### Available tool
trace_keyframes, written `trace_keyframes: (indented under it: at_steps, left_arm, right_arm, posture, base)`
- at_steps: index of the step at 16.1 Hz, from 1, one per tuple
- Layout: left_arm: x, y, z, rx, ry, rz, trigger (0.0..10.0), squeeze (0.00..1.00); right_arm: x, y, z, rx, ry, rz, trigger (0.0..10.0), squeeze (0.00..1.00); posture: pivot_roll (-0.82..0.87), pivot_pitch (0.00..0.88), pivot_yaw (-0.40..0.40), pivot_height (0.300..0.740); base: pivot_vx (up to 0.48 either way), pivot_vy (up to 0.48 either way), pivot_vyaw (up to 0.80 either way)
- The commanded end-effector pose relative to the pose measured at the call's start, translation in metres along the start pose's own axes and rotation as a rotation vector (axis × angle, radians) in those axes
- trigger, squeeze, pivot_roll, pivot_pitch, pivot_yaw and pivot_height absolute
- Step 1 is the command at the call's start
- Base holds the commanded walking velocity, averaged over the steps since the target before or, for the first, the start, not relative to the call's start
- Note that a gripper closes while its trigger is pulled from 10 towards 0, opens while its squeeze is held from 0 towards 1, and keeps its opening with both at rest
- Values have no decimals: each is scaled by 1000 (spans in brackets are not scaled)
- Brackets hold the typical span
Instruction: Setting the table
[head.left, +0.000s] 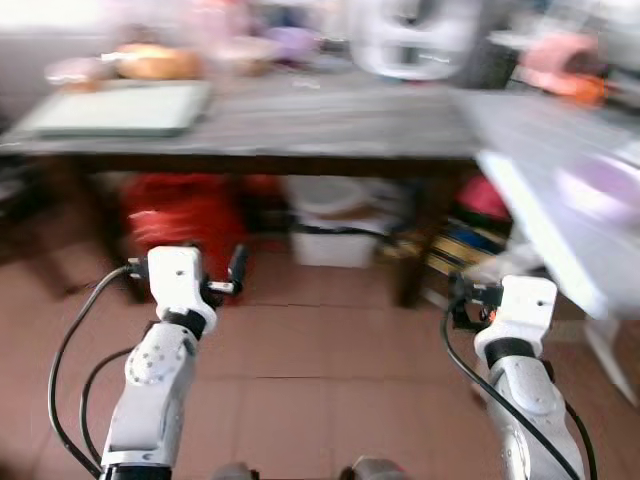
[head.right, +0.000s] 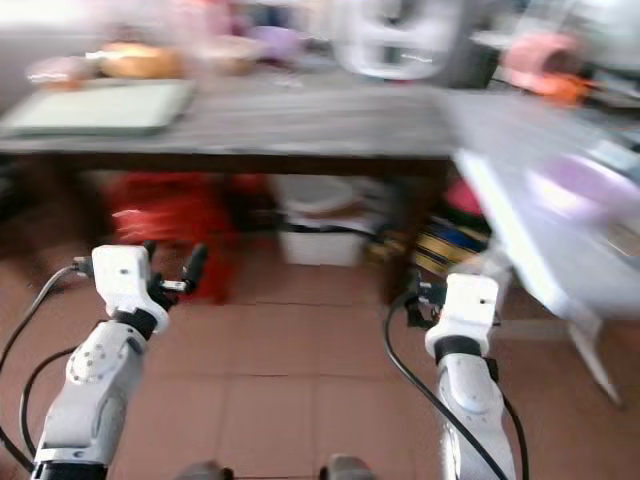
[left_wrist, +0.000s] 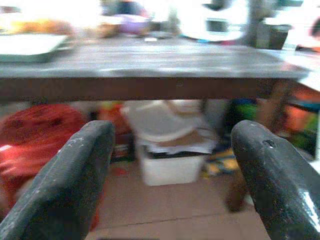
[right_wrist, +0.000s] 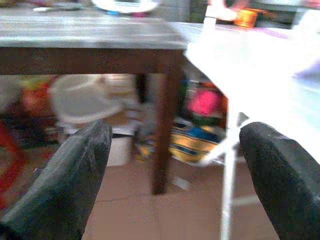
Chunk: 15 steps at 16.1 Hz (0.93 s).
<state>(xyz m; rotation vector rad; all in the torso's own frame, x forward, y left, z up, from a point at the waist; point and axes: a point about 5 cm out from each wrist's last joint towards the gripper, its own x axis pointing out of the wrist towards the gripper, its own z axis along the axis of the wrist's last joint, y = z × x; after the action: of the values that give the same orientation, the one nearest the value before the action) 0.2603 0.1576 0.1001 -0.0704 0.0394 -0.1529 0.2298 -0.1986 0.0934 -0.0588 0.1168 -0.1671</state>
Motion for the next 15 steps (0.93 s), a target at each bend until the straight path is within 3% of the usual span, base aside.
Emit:
trace_keyframes:
  at_steps: [1,10,15]
  left_arm:
    - [1,-4,2,0,-9,-22,10000,0]
    - [3,-6,4,2,-7,-24,10000,0]
    - [4,-10,3,-6,-7,-30,10000,0]
  right_arm:
    - [1,0,2,-11,-7,1,10000,0]
    - [4,12,6,-7,-49,47,10000,0]
    - [5,8,5,-6,-44,34,10000,0]
  posture:
    - [-44,0,10,740]
    - [-31,0,27,740]
    - [-37,0,28,740]
  base:
    - [0,0,0]
    - [0,-425,0]
    - [0,-466,0]
